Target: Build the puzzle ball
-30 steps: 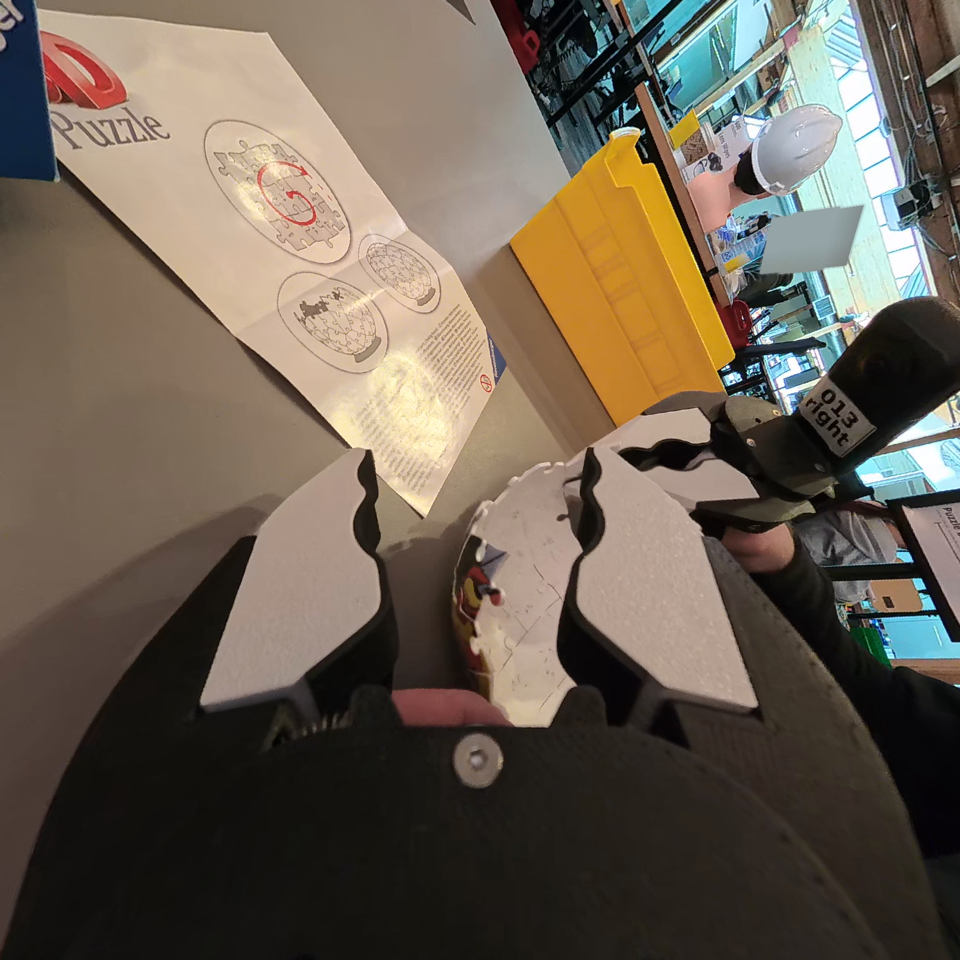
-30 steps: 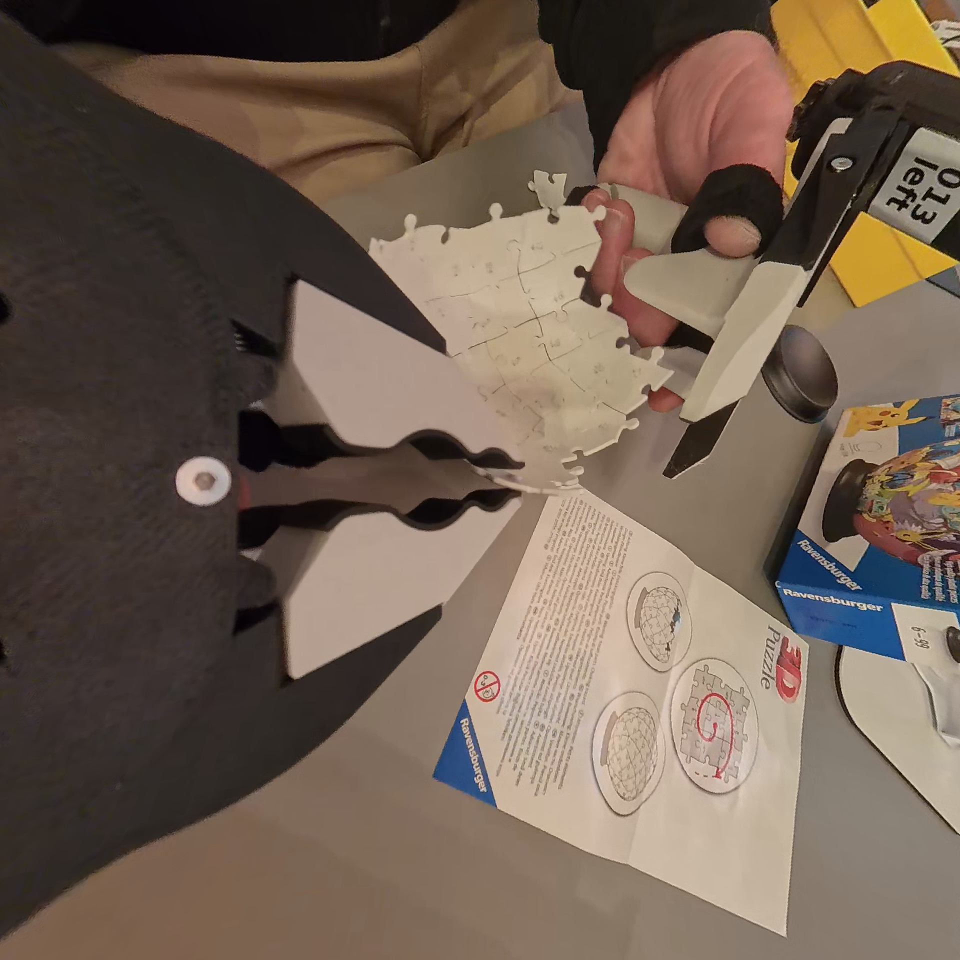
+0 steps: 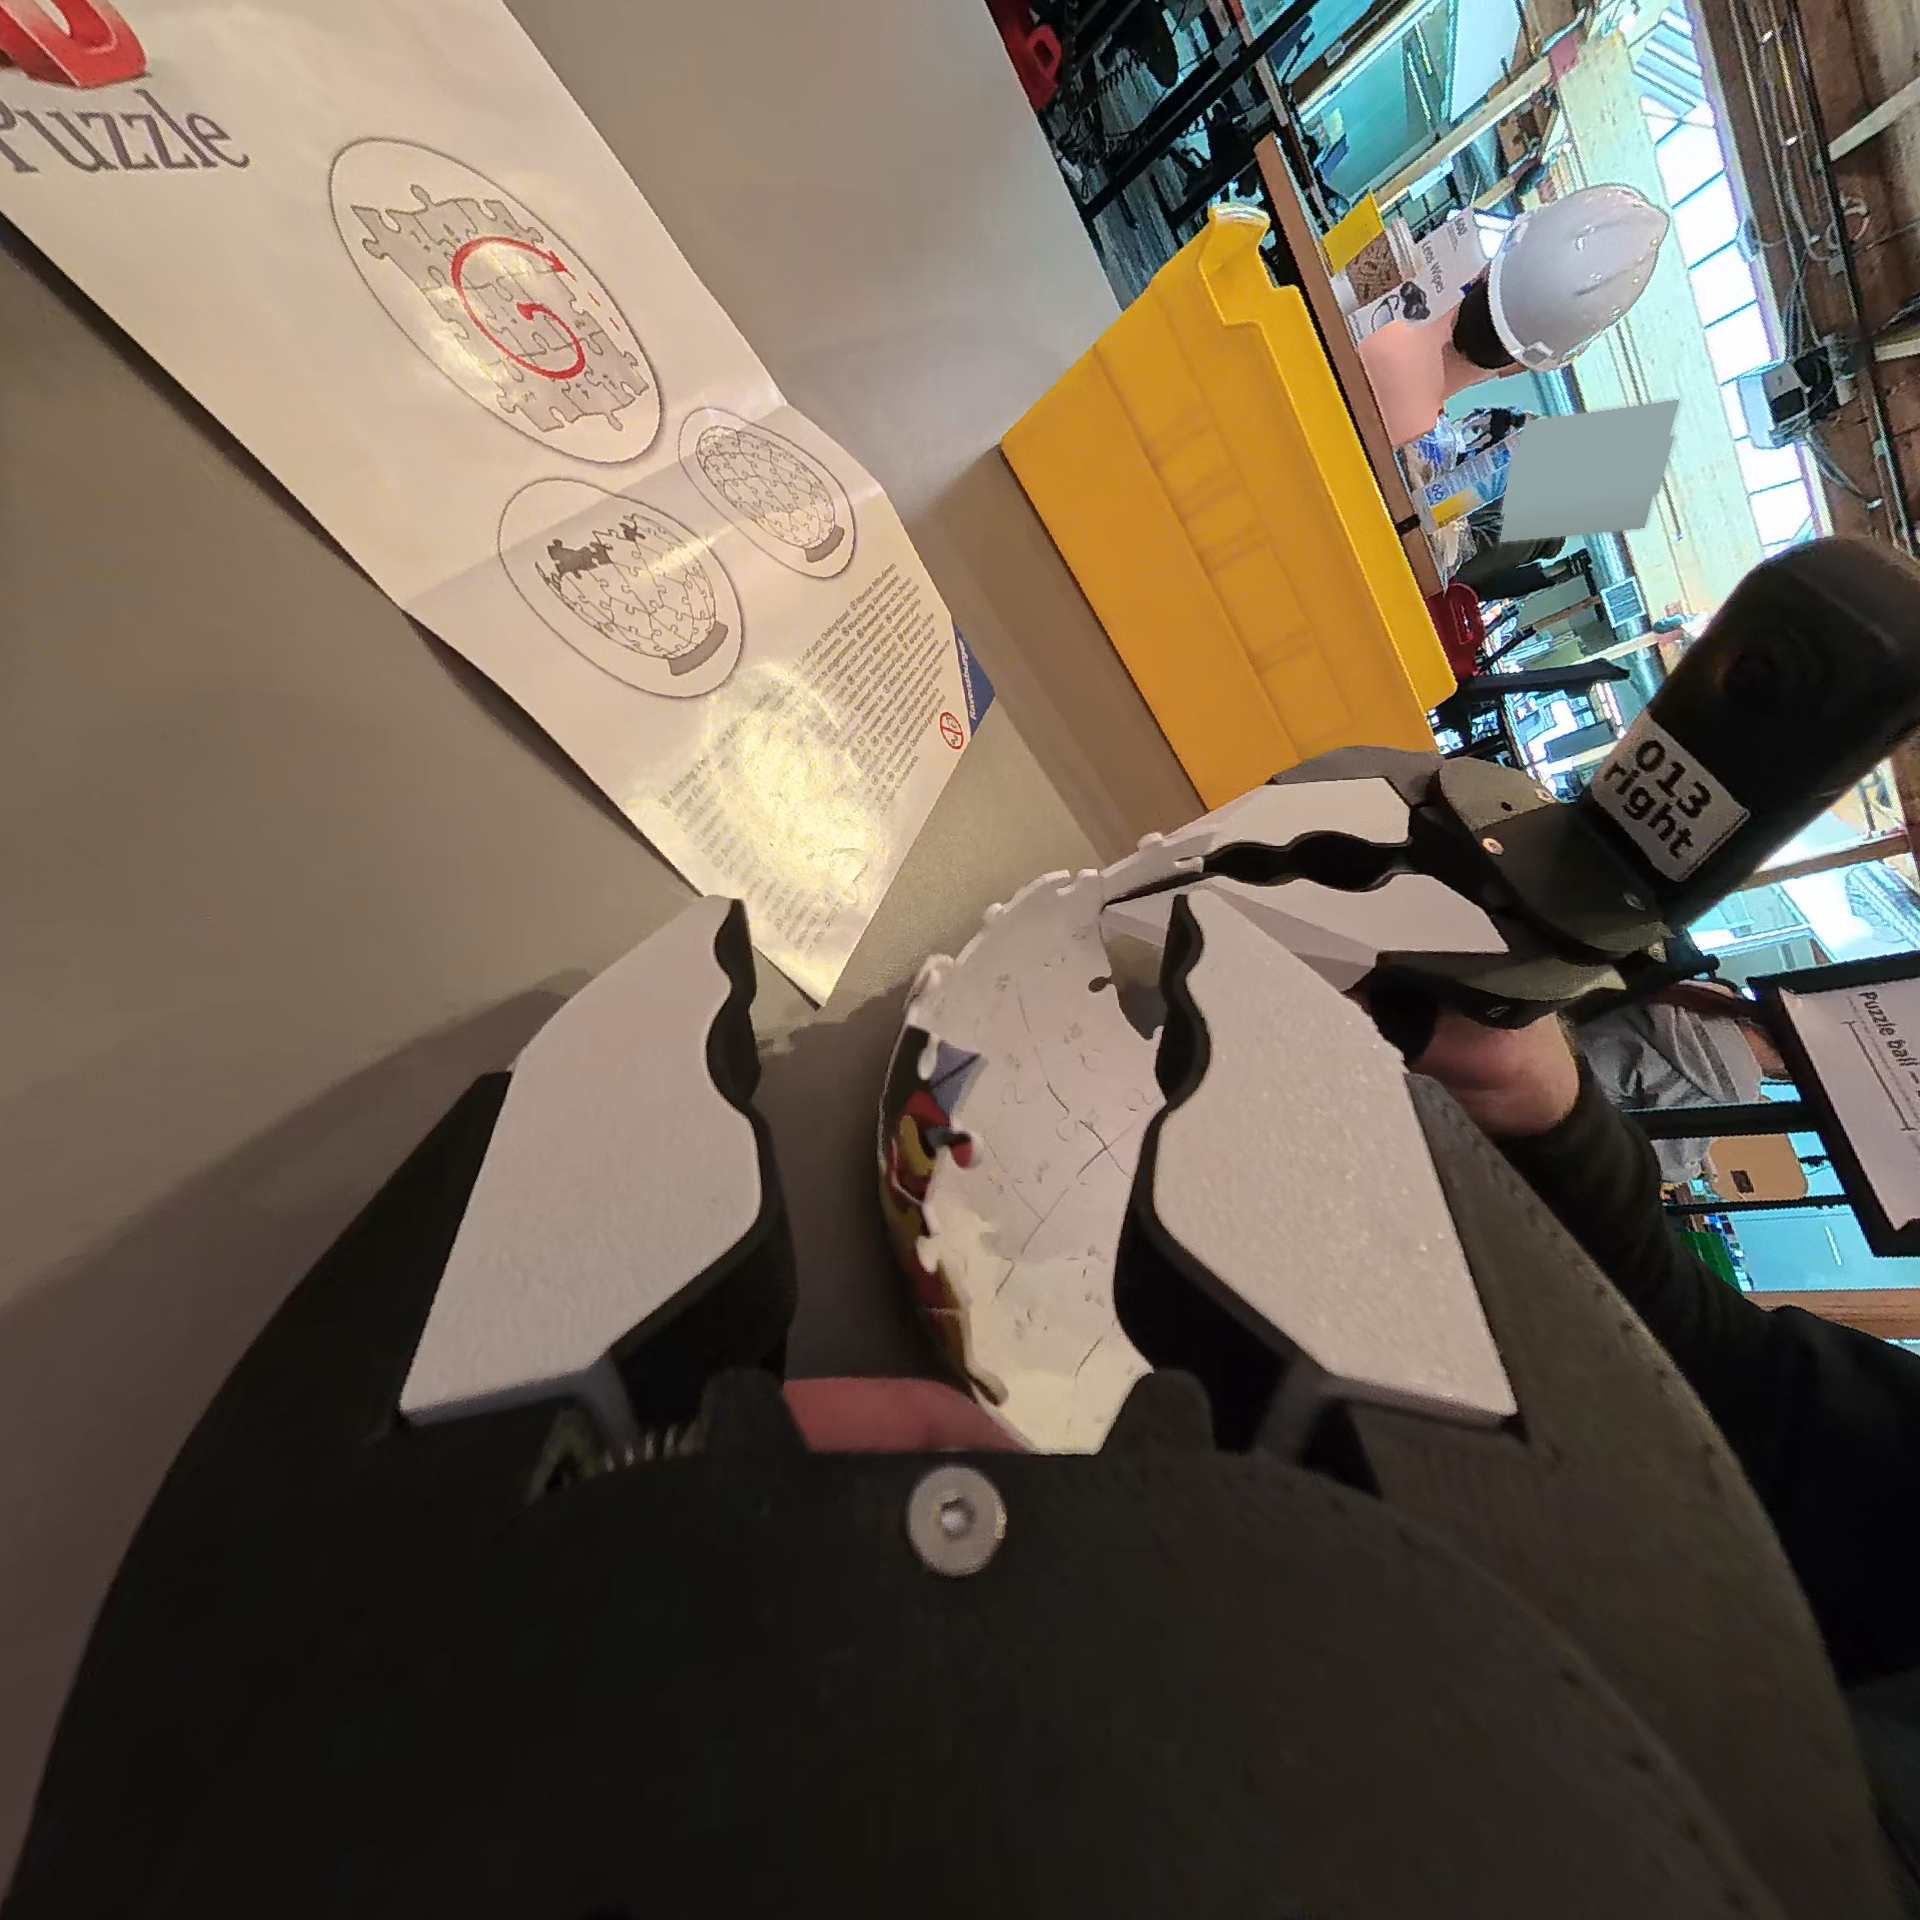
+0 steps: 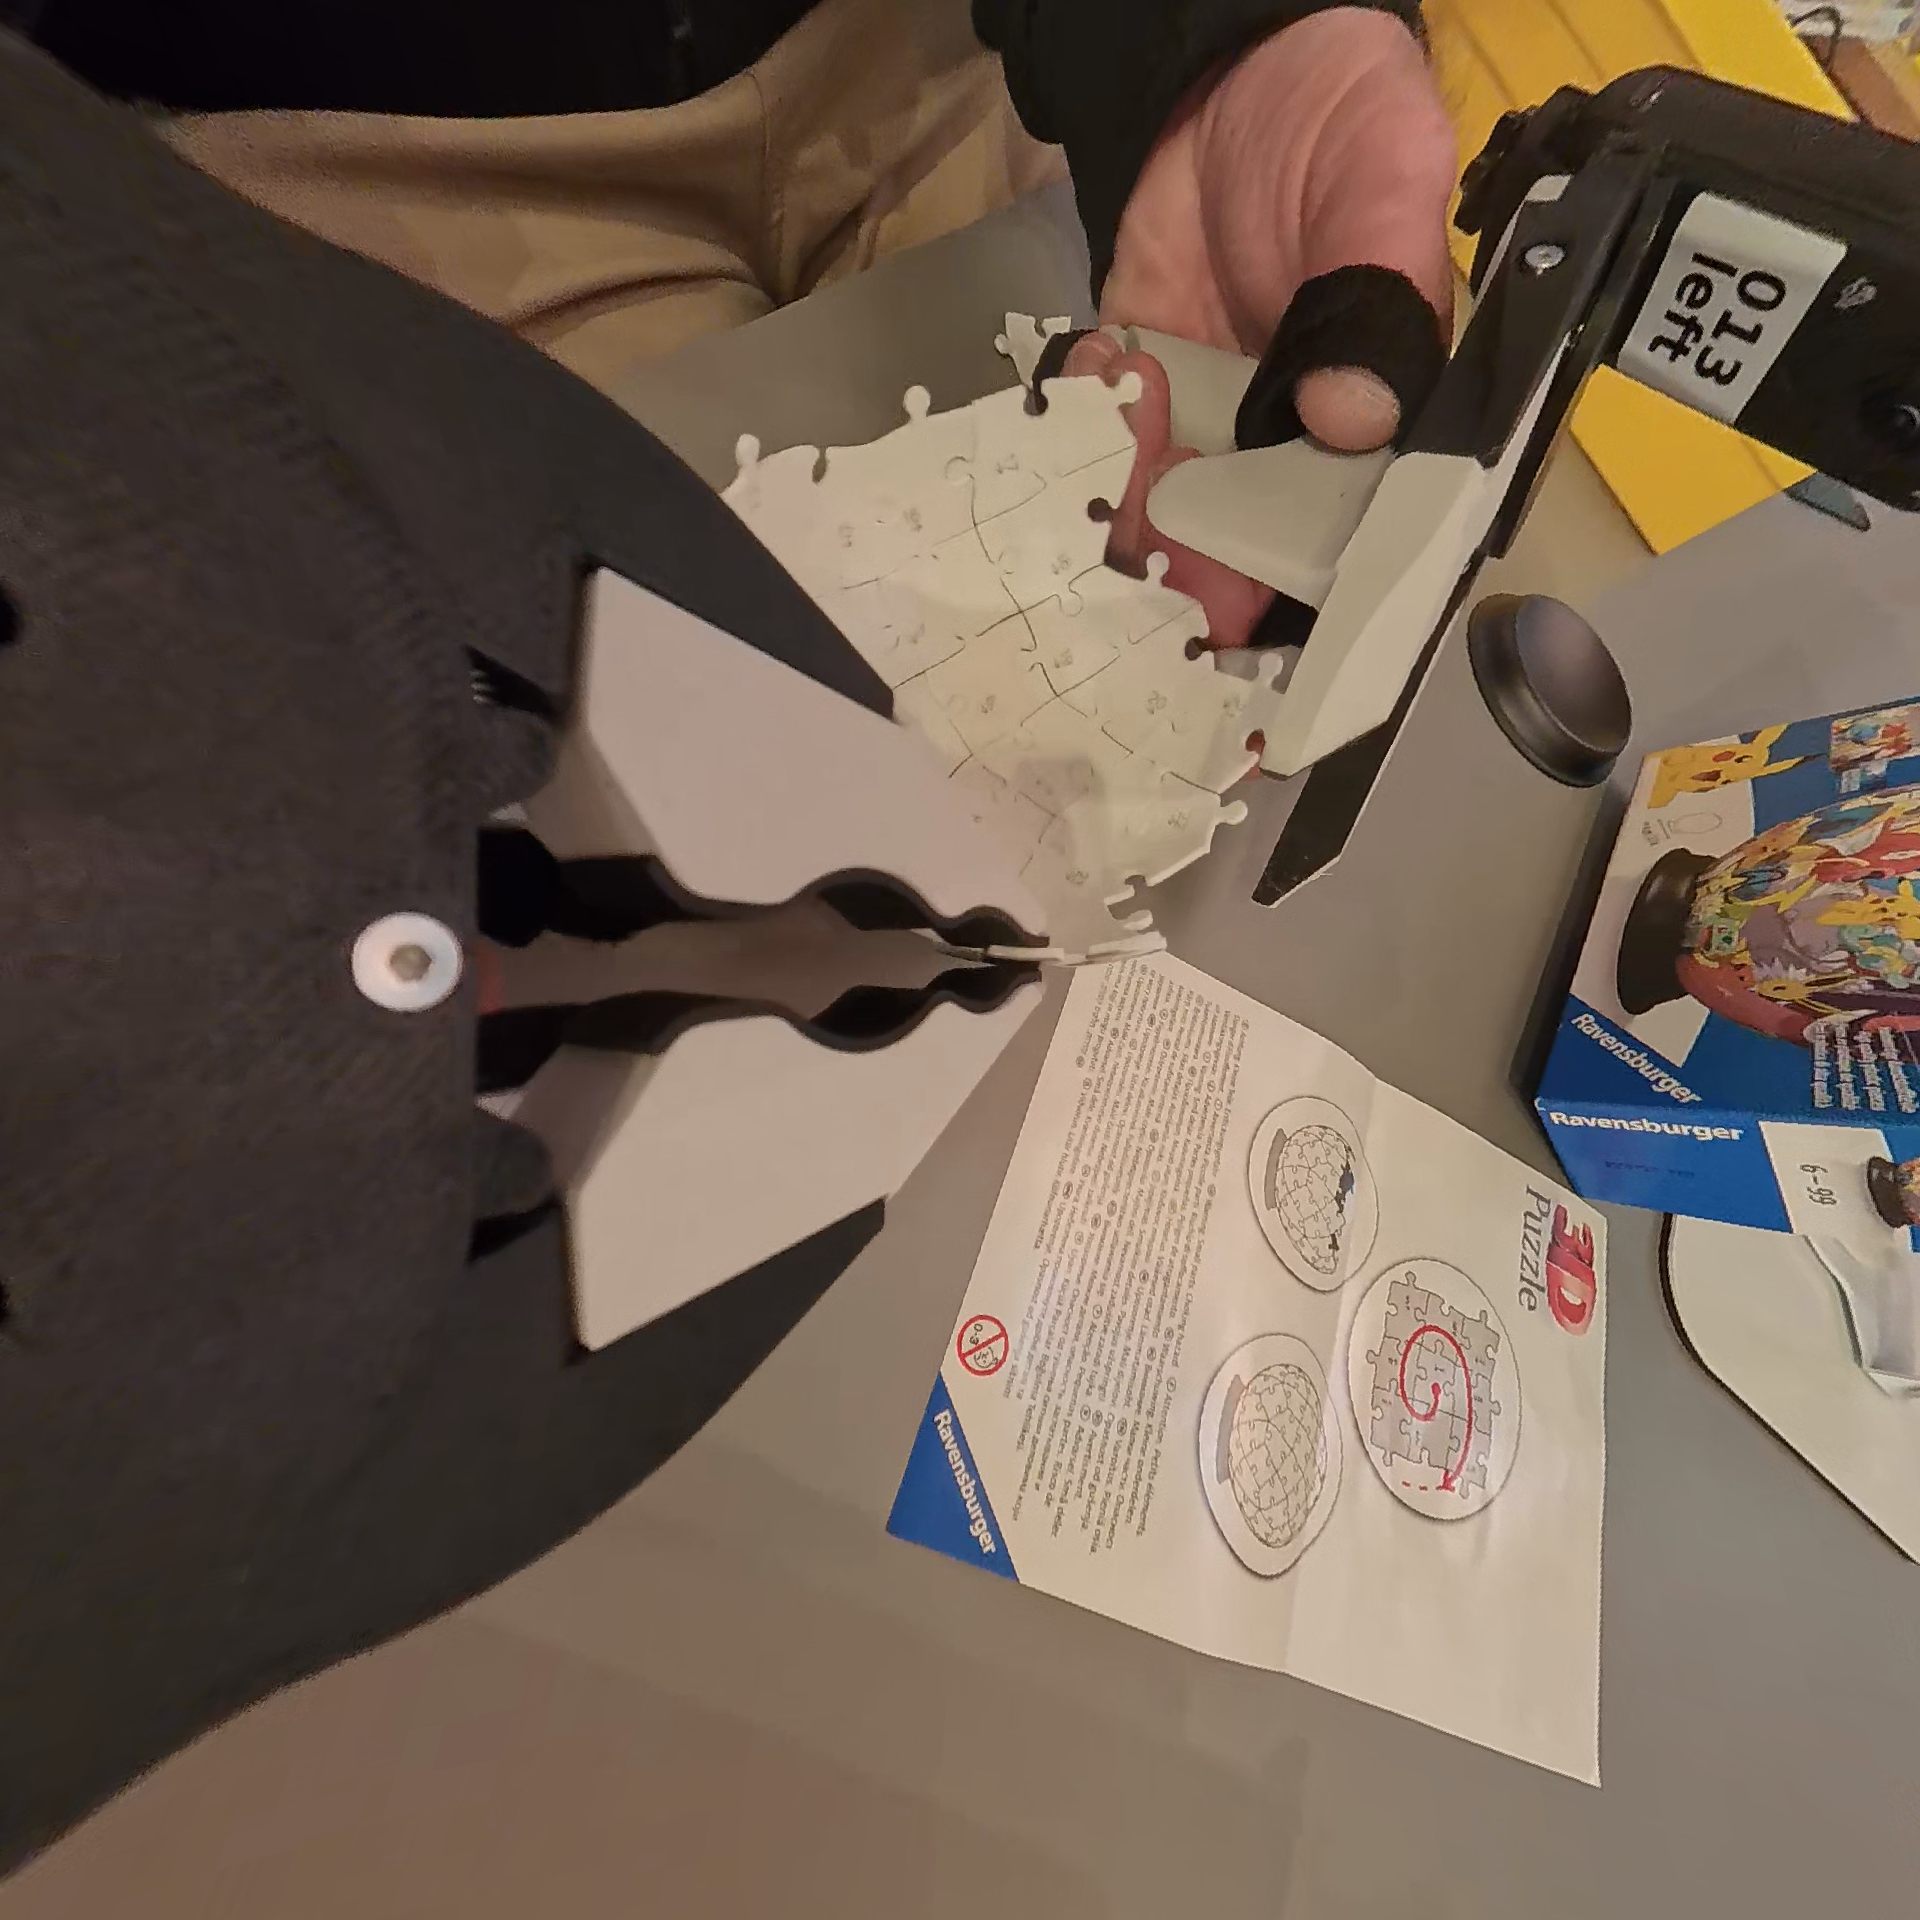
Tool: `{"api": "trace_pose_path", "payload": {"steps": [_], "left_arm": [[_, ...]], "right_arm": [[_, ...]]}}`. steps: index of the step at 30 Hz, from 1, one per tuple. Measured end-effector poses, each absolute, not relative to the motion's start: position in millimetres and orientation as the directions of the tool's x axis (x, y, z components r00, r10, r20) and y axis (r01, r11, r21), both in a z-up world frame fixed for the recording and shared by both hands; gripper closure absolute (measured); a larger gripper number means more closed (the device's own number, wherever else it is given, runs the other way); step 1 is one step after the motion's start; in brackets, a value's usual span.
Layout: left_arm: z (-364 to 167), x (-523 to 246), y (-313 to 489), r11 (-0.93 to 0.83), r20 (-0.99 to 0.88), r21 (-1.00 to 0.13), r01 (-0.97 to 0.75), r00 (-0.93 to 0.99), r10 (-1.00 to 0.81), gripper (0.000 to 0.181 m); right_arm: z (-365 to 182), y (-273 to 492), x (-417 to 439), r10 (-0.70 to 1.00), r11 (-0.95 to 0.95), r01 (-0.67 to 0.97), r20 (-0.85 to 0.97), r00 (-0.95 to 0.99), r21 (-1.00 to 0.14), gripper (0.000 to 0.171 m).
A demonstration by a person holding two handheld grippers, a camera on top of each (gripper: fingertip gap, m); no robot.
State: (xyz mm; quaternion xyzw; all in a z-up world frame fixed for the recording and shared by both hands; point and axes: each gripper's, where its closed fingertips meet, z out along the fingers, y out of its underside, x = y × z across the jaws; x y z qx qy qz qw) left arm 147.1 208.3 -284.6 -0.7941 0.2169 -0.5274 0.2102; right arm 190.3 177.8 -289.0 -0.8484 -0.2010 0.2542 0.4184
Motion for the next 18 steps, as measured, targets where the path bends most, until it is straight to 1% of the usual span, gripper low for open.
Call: {"api": "trace_pose_path", "payload": {"steps": [4, 8, 11, 13, 16, 18], "left_arm": [[-285.9, 148.3, 204.3, -0.818, 0.747, -0.561, -0.128, 0.347, -0.566, 0.106], [-288.9, 148.8, 197.7, -0.821, 0.749, -0.554, -0.138, 0.347, -0.564, 0.106], [-290.8, 147.2, 194.6, -0.823, 0.749, -0.552, -0.136, 0.354, -0.561, 0.106], [-292.5, 145.9, 192.5, -0.826, 0.75, -0.548, -0.133, 0.359, -0.555, 0.107], [-294.3, 145.2, 189.7, -0.824, 0.744, -0.552, -0.13, 0.37, -0.556, 0.107], [-294.7, 145.8, 187.6, -0.826, 0.747, -0.549, -0.131, 0.366, -0.555, 0.107]], "right_arm": [[-289.6, 176.8, 188.6, 0.552, -0.56, 0.144, -0.238, 0.799, -0.816, 0.171], [-292.2, 180.0, 188.7, 0.524, -0.568, 0.118, -0.247, 0.815, -0.815, 0.171], [-293.0, 180.9, 188.5, 0.509, -0.584, 0.082, -0.286, 0.812, -0.807, 0.163], [-292.6, 181.3, 188.7, 0.503, -0.59, 0.065, -0.303, 0.81, -0.804, 0.163], [-292.3, 181.7, 188.0, 0.503, -0.588, 0.069, -0.298, 0.812, -0.806, 0.171], [-292.6, 181.8, 187.1, 0.499, -0.595, 0.059, -0.311, 0.809, -0.801, 0.171]]}}
